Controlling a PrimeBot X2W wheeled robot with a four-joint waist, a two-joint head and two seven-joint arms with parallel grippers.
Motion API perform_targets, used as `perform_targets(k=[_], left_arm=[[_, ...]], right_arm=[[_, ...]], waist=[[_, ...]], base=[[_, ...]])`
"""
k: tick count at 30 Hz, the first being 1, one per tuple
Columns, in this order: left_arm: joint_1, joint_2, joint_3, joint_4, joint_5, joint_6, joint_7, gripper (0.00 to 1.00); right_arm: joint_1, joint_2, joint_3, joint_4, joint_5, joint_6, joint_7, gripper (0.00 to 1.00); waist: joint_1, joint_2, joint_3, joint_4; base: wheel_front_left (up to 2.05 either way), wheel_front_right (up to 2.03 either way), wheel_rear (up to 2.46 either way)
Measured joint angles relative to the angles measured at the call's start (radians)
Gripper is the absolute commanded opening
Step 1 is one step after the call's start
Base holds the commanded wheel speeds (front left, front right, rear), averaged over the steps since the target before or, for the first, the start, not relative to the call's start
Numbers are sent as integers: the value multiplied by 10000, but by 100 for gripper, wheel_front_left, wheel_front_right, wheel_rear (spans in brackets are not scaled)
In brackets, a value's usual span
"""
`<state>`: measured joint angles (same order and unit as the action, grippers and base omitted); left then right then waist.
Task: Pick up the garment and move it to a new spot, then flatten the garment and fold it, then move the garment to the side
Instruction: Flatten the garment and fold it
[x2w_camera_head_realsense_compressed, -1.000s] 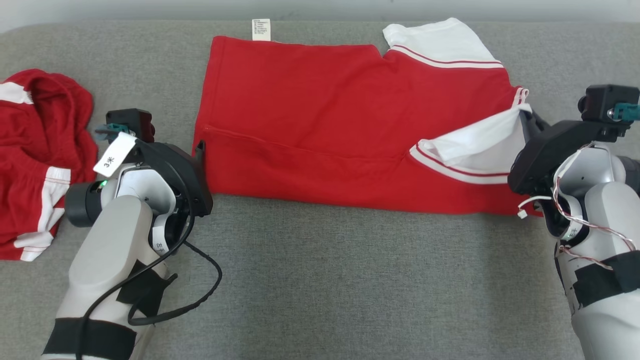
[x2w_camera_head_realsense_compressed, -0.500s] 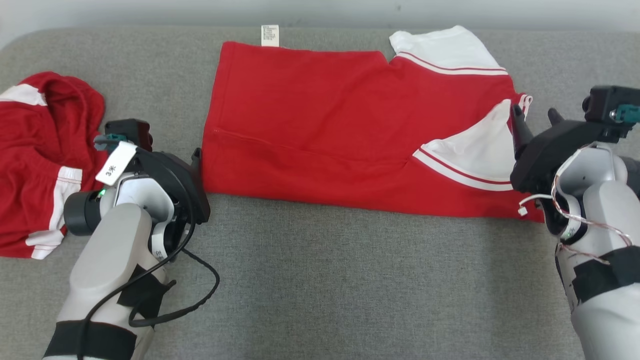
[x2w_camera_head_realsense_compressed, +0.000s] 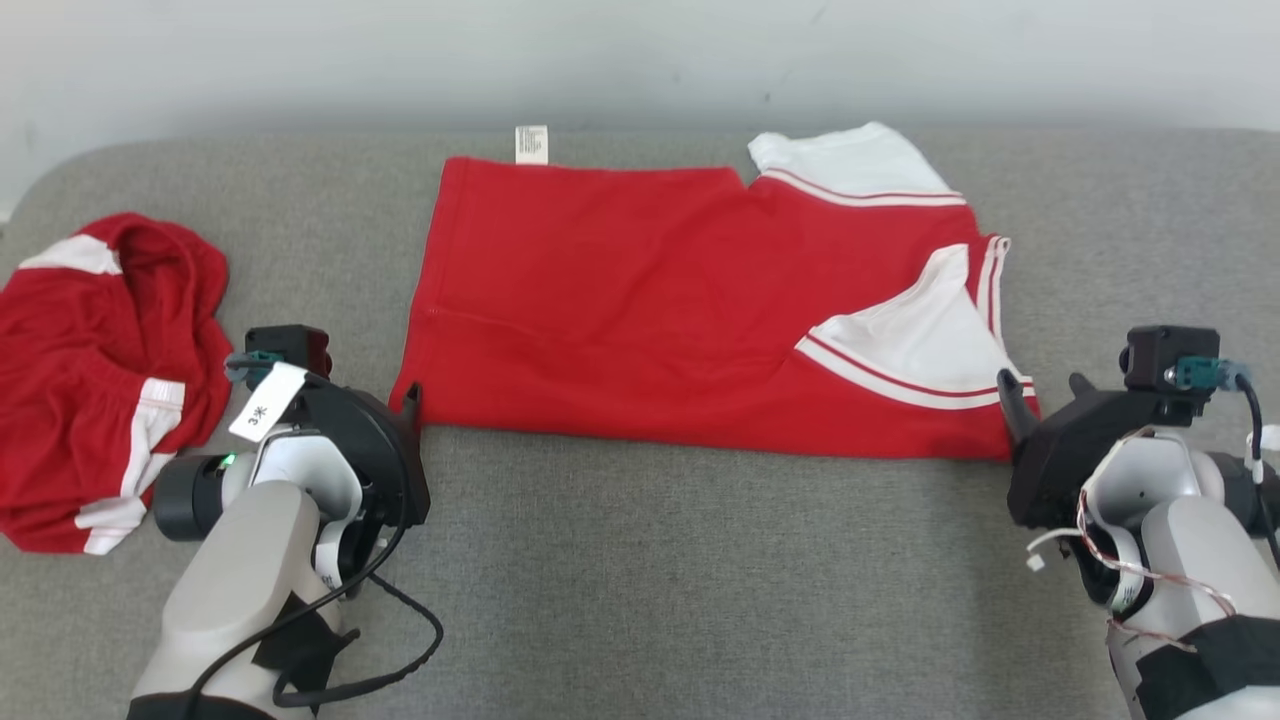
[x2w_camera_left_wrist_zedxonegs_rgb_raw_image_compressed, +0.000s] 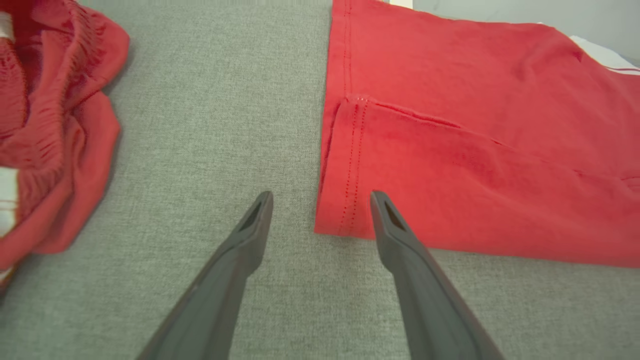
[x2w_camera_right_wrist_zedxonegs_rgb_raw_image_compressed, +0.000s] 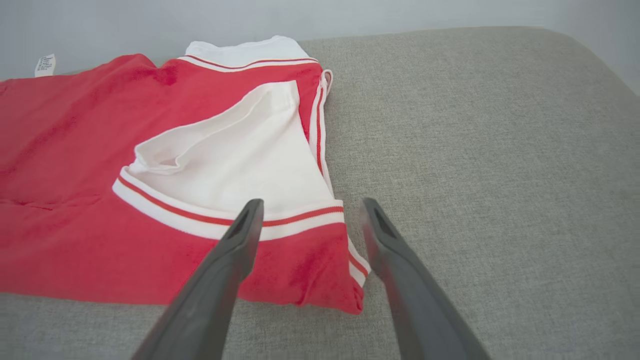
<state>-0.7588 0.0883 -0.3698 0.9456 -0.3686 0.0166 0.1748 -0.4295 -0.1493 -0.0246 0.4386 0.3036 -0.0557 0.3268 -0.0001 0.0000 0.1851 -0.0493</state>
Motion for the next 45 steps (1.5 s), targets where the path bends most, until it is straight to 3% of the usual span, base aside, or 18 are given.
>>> perform_targets(k=[12, 36, 38, 39, 41, 42, 45], left_arm=[[458, 42, -184, 142, 144, -81, -82, 100], [-106, 8, -311, 293, 297, -79, -155, 100], [-107, 4, -313, 318, 297, -81, -171, 100], [-107, 0, -313, 328, 297, -81, -173, 100], [-108, 0, -313, 339, 297, -82, -186, 100], [-108, -2, -314, 349, 297, -82, -224, 100], [-114, -10, -318, 378, 297, -94, -259, 100]], right_arm=[[658, -10, -12, -546, -65, -63, 343, 100], [477, 73, -207, -163, 31, -303, 959, 100], [474, 54, -268, -107, 36, -322, 968, 79], [474, 52, -297, -61, 38, -324, 972, 47], [472, 63, -313, 50, 42, -336, 1043, 32], [472, 73, -324, 82, 44, -337, 1043, 1], [431, 82, -332, 109, 46, -359, 1043, 0]], waist=[[-1, -1, -358, -455], [2, 1, 521, -121], [2, 1, 533, -111], [2, 1, 539, -105], [2, 1, 548, -97], [2, 1, 551, -93], [2, 1, 556, -84]], base=[[0, 0, 0], [0, 0, 0], [0, 0, 0], [0, 0, 0], [0, 0, 0], [0, 0, 0], [0, 0, 0]])
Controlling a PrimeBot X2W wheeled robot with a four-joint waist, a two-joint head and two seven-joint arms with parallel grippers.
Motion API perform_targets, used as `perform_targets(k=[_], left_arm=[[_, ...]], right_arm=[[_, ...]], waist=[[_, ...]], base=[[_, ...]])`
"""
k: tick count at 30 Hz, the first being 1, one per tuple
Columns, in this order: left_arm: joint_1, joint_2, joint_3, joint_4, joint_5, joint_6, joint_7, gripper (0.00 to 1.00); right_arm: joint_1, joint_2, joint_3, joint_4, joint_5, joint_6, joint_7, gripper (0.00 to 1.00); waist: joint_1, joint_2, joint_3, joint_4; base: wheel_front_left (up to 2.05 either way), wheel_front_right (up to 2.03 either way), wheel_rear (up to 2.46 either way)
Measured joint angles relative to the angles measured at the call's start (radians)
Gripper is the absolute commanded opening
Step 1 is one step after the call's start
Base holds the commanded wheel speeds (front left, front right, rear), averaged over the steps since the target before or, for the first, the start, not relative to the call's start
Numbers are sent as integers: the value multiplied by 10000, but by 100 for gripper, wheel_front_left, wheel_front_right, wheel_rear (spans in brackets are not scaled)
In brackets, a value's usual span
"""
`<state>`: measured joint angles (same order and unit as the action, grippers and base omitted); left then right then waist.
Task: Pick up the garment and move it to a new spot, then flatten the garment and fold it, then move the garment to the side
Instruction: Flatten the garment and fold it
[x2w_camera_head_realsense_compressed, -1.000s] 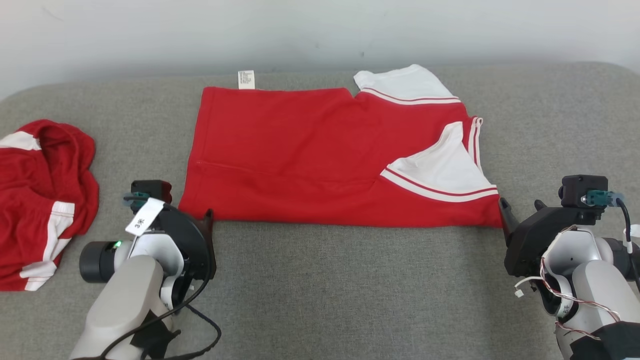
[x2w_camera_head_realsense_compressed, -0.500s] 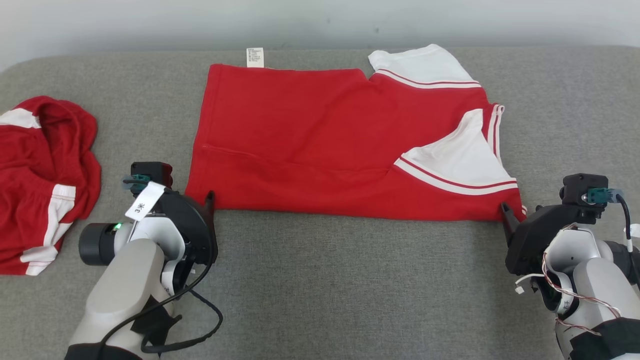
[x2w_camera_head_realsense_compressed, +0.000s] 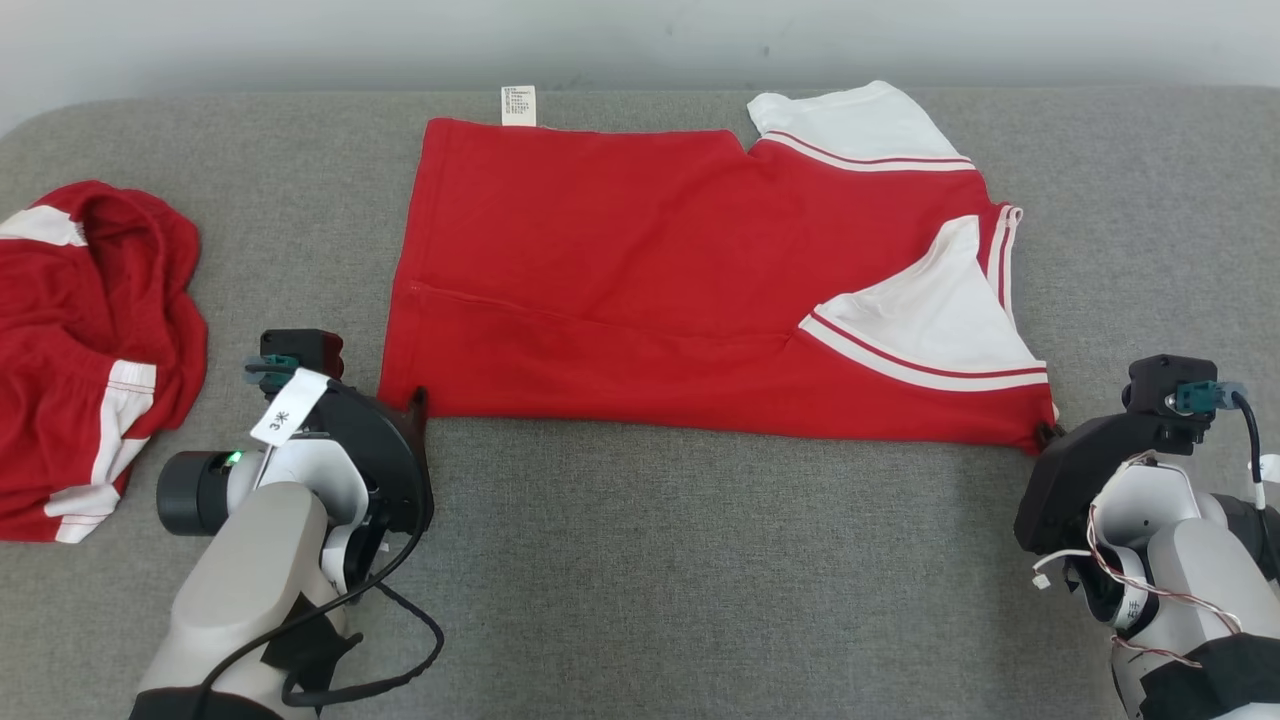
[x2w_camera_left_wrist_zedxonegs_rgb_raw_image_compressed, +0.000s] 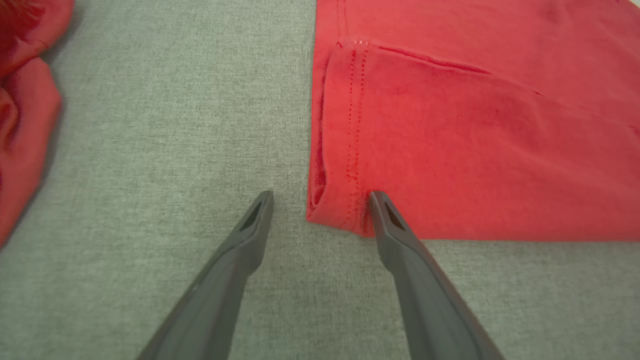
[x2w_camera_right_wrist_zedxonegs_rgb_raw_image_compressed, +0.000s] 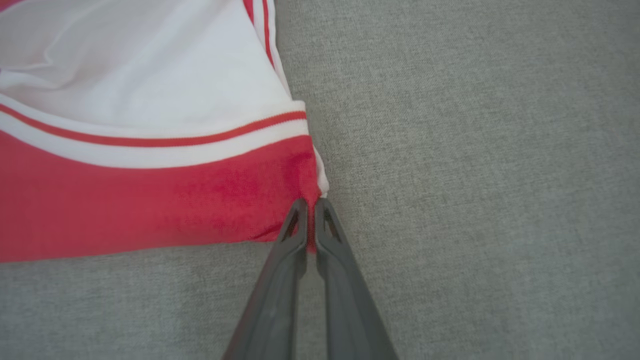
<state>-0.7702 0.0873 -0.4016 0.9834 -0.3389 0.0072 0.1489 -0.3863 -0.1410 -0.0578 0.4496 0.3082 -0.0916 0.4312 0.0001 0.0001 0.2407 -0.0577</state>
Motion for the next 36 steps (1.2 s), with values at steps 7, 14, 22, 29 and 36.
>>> perform_targets(k=[7, 14, 22, 29, 36], left_arm=[[-162, 8, -25, 44, 0, -84, -104, 100], [-198, 21, -130, 73, 31, -265, -192, 100], [-202, 12, -245, 207, 46, -426, -221, 13], [-199, -29, -234, 384, 27, -441, -236, 0], [174, -215, 466, 309, -849, -725, -627, 0]], right_arm=[[-133, 29, 8, 73, 8, -23, -2, 0], [-144, 65, 13, 180, 10, -50, -10, 0], [-150, 111, 36, 295, 38, -52, -17, 0], [-141, 107, -2, 412, 86, -50, -104, 0], [96, 314, -414, 38, 1018, 267, -268, 0]], waist=[[0, 0, -6, 8], [0, 0, -44, -5], [0, 0, -95, -39], [0, 0, -213, -42], [0, 0, -505, 28]], base=[[0, 0, 0], [0, 0, 0], [0, 0, 0], [0, 0, 0], [0, 0, 0]])
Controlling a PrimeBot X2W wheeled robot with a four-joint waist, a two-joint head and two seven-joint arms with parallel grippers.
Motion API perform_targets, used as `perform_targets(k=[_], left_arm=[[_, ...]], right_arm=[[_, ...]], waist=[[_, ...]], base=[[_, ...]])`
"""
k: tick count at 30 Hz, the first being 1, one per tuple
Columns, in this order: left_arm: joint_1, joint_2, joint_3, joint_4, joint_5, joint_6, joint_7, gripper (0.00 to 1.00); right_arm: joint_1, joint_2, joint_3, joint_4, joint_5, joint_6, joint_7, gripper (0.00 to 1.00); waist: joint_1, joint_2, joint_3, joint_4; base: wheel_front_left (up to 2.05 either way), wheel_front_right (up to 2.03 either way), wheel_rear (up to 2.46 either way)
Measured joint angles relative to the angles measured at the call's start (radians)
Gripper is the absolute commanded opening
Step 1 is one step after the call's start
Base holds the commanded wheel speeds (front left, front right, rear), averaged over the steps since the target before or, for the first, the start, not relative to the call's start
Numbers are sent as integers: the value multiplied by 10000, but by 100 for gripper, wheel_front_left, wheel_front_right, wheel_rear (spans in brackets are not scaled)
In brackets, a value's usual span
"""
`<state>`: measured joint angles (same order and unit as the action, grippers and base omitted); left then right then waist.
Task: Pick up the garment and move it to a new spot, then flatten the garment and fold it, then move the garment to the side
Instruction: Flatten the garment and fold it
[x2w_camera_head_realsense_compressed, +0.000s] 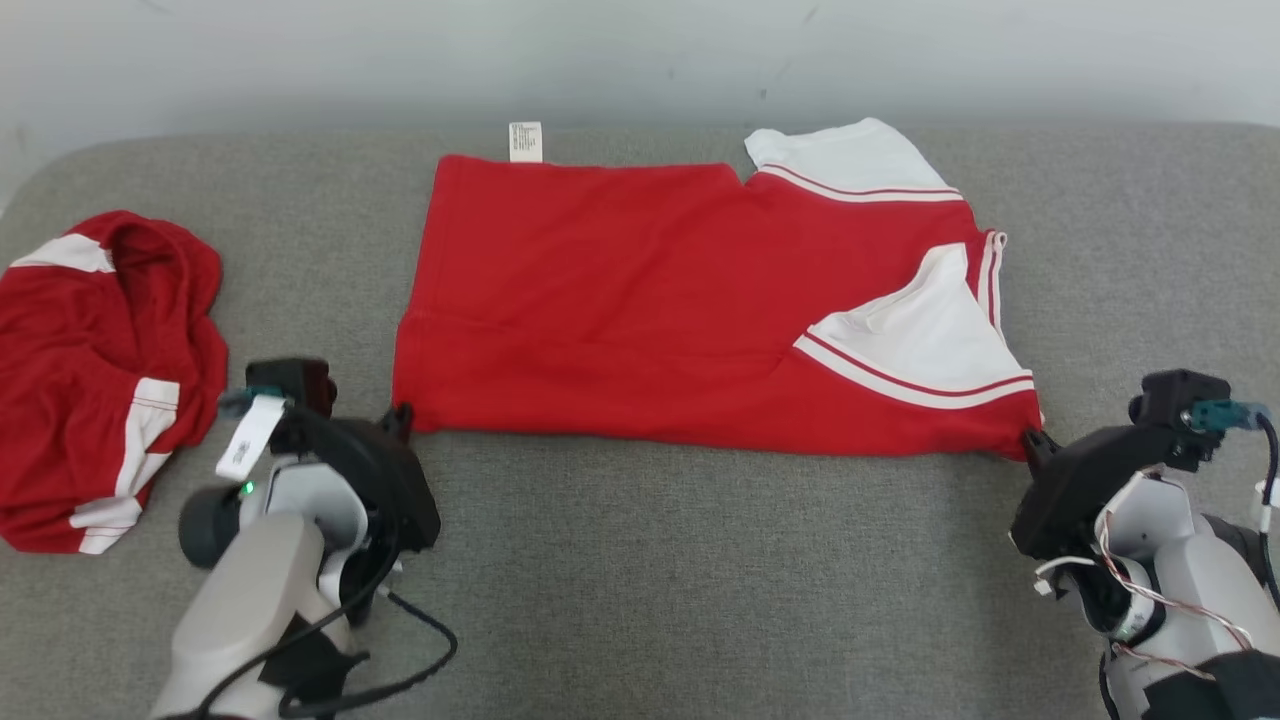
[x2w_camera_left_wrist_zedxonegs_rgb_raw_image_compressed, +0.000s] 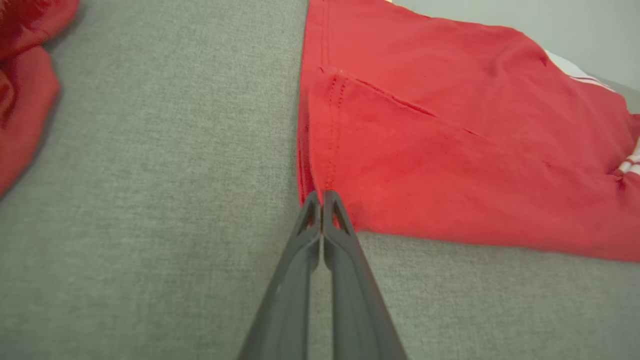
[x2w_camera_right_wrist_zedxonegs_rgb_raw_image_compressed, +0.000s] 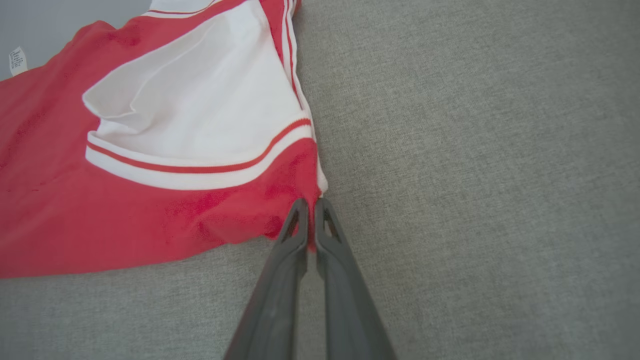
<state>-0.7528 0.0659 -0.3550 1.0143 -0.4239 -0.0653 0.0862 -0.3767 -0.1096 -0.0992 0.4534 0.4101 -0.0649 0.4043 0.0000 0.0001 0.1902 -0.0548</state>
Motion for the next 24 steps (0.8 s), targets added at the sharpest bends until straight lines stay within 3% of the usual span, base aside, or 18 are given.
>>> perform_targets(k=[4, 10, 20, 24], left_arm=[[1112, -10, 508, -366, -809, -368, -401, 0], [2532, 31, 780, -1068, -1563, -585, -709, 0], [4220, 303, 765, -2602, -2222, -598, -872, 0], [4781, 719, 408, -3781, -2412, -596, -736, 0]], right_arm=[[894, -186, -343, -813, 127, 186, -186, 0], [2283, -207, -654, -2111, 343, 299, -263, 0], [3736, 10, -834, -3818, 773, 313, -29, 0], [4492, 61, -1137, -4938, 943, 299, 96, 0]], waist=[[0, -1, -340, 61], [-2, -1, -706, 134], [-1, -1, -797, 173], [-1, -1, -677, 253]], base=[[0, 0, 0], [0, 0, 0], [0, 0, 0], [0, 0, 0]])
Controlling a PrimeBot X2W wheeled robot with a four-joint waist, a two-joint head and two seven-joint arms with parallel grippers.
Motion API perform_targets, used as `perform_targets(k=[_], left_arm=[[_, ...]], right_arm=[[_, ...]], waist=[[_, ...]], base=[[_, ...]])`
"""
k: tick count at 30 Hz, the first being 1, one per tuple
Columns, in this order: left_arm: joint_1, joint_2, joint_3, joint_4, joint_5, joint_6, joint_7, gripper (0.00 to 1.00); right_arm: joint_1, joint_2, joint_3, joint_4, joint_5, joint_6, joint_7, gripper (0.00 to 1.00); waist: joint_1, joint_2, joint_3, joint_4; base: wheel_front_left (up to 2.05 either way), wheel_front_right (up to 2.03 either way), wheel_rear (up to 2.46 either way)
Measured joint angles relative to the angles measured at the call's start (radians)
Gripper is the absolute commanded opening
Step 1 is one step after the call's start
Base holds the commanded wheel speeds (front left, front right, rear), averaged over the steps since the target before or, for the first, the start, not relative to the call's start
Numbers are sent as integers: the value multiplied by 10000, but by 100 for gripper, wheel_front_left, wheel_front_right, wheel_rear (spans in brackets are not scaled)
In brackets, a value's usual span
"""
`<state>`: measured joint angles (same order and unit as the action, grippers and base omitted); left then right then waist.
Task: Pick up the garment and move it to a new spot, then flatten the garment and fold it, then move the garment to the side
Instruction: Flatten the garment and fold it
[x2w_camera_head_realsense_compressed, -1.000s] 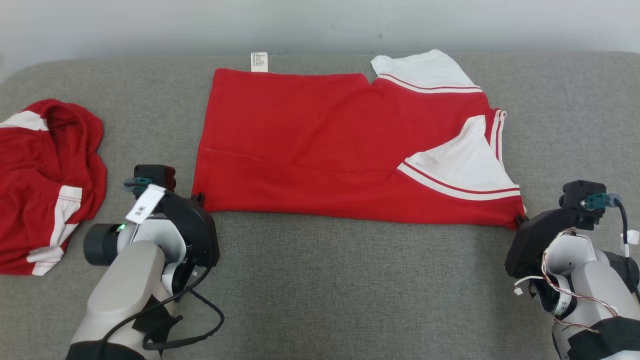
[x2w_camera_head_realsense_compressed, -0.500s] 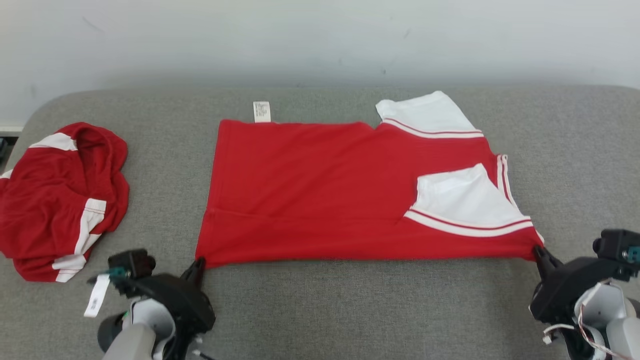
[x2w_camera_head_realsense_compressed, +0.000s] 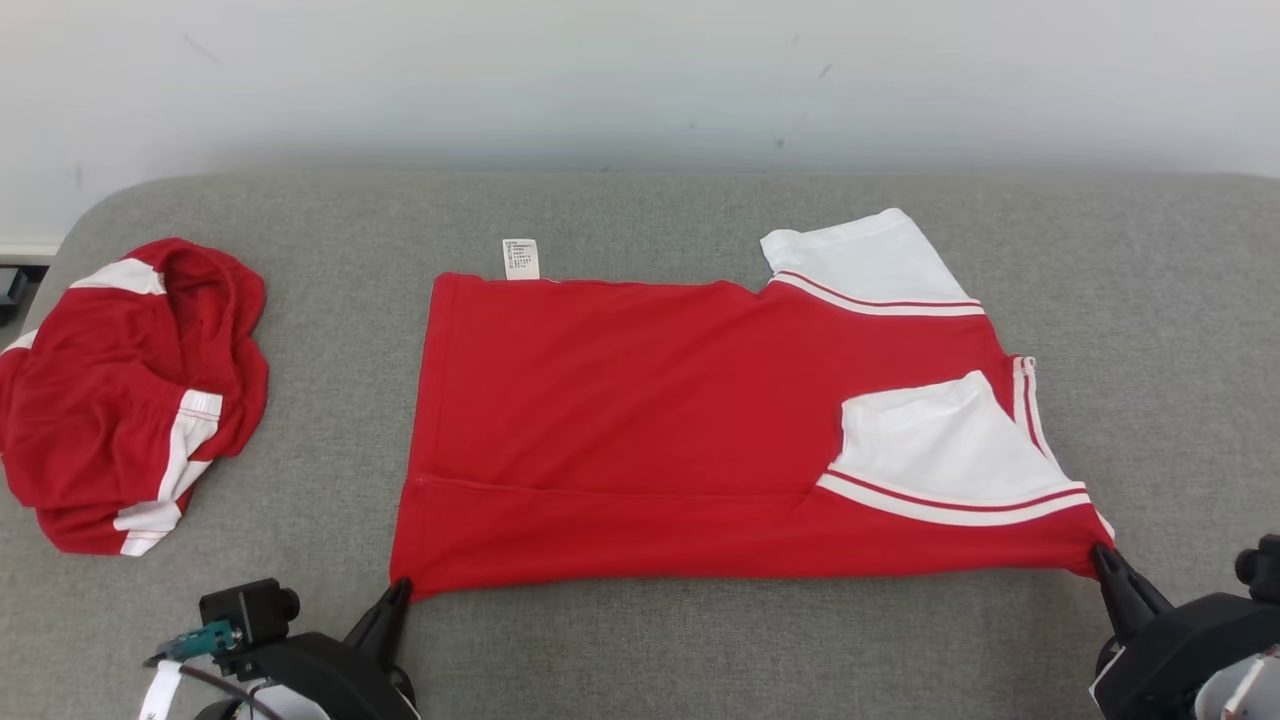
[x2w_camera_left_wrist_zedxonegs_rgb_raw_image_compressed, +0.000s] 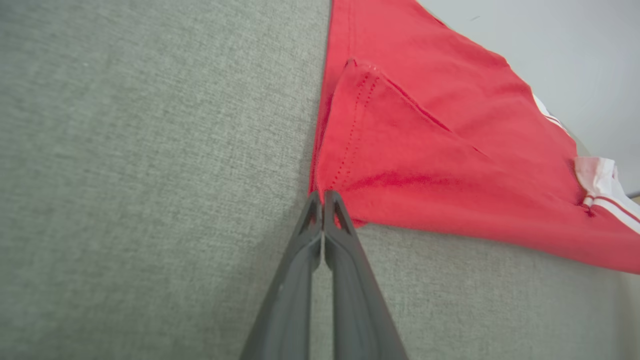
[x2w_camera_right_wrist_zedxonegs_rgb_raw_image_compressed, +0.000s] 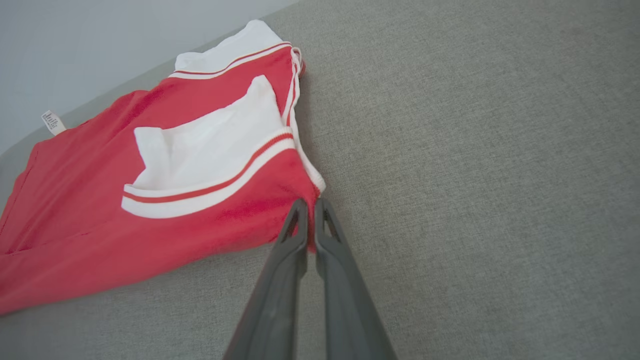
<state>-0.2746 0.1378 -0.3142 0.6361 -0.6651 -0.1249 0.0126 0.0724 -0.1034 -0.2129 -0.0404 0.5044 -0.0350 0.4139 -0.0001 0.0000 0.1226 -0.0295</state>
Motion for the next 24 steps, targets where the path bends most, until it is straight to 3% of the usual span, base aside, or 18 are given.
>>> perform_targets(k=[7, 16, 24], left_arm=[[1127, 742, -477, -1929, -677, 0, 500, 0], [2278, 1465, -341, -3848, -1216, 0, 938, 0], [3208, 1707, -167, -5150, -1632, 13, 1356, 0]], right_arm=[[907, 73, -38, -1457, 341, 0, 458, 0], [2241, 182, -138, -2767, 794, -4, 1139, 0], [2913, 215, -621, -3475, 1062, -272, 1593, 0]], waist=[[0, 0, 179, 135], [0, 0, 293, 92], [1, 0, 354, -69]], base=[[0, 0, 0], [0, 0, 0], [0, 0, 0]])
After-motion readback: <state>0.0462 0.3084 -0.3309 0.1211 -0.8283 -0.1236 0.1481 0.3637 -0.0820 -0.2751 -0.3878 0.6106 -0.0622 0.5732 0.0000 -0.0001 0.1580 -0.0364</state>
